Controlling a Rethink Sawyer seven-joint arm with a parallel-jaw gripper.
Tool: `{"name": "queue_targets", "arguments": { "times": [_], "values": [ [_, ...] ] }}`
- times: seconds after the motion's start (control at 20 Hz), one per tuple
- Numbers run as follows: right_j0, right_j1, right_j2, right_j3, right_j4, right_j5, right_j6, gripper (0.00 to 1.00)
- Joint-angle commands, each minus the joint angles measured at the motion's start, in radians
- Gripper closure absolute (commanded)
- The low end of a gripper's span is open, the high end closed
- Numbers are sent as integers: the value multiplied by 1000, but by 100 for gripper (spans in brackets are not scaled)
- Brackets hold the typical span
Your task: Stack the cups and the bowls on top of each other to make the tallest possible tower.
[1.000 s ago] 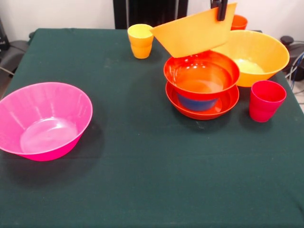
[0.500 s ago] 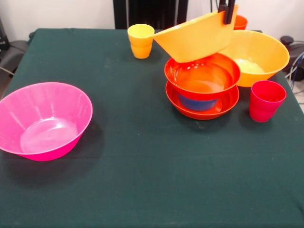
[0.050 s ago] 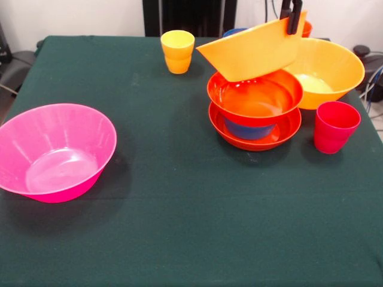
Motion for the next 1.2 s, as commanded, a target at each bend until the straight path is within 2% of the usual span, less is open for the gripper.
{"name": "queue_targets", "arguments": {
  "times": [0.05,1.2],
  "values": [
    [9,27,34,-68,-46,-4,62,100],
    [9,57,8,-153,-64,48,46,100]
  ]
}}
